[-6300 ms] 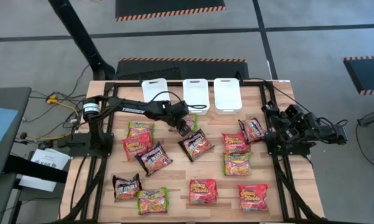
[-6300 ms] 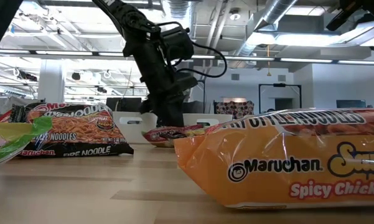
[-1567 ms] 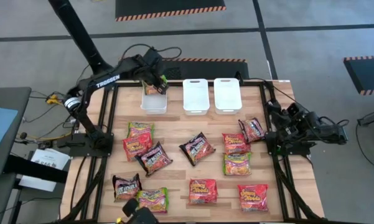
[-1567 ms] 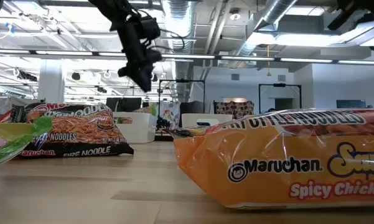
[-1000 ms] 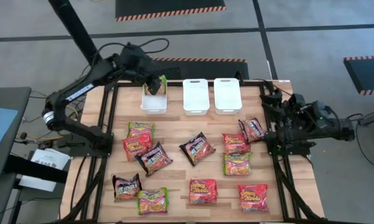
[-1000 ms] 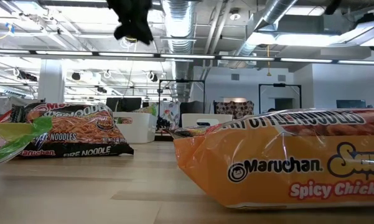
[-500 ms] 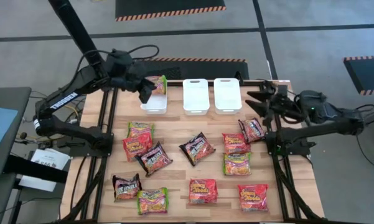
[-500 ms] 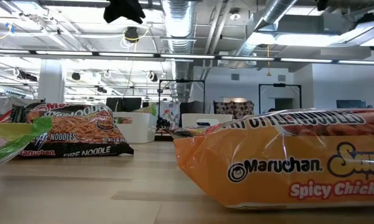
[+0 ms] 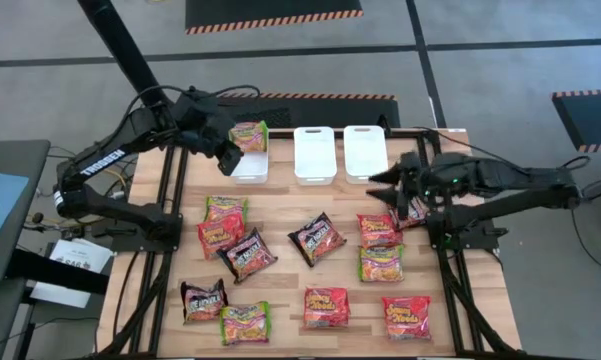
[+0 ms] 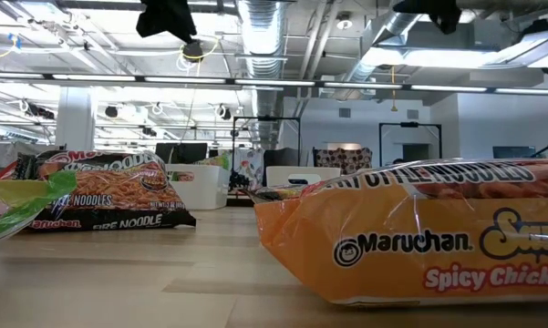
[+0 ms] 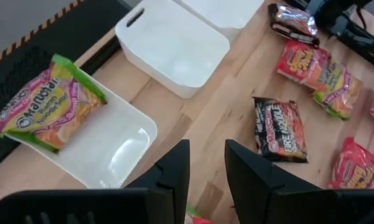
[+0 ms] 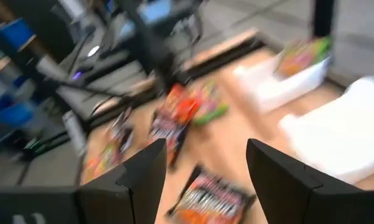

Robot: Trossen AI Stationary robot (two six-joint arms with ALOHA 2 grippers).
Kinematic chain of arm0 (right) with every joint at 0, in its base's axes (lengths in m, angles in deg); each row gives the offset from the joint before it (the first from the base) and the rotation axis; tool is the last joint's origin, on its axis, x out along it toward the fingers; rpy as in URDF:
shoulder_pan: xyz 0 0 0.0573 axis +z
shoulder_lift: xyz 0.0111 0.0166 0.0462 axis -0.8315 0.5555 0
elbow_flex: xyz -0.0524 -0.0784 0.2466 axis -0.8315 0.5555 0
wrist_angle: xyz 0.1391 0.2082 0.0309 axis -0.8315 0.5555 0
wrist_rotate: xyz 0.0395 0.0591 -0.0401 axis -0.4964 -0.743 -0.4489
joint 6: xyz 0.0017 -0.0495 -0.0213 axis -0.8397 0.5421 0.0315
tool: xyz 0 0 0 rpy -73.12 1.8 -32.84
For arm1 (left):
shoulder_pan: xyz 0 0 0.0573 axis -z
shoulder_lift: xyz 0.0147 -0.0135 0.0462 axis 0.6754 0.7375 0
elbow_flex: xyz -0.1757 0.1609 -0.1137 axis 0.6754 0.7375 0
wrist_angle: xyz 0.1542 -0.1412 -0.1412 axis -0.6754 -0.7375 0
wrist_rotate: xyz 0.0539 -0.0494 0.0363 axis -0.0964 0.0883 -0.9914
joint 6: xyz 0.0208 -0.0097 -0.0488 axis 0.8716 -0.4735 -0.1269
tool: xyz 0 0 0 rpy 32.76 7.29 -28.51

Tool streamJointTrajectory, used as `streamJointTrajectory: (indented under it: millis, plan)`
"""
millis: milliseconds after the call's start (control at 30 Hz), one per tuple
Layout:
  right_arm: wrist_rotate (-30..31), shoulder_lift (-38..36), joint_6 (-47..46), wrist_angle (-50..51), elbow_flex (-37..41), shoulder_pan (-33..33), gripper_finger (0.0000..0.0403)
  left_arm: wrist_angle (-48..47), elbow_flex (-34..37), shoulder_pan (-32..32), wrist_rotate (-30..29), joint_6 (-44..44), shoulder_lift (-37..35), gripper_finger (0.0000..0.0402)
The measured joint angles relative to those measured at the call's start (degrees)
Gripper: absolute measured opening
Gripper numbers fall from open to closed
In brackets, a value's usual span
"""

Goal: Sort Maruchan noodles
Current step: Put the orange noodle pack into the right white bin

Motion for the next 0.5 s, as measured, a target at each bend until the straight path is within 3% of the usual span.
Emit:
streamJointTrajectory:
  millis: [300,500]
  plan:
    - [-16.5,5.8,-12.8,7.6,0.0,7.5,0.0246,0.0,0.0,4.3,0.0,0.0,0.0,0.0086]
    - [-23.8,10.5,-22.9,12.1,0.0,14.2,0.0246,0.1,0.0,5.4,0.0,0.1,0.0,0.0086]
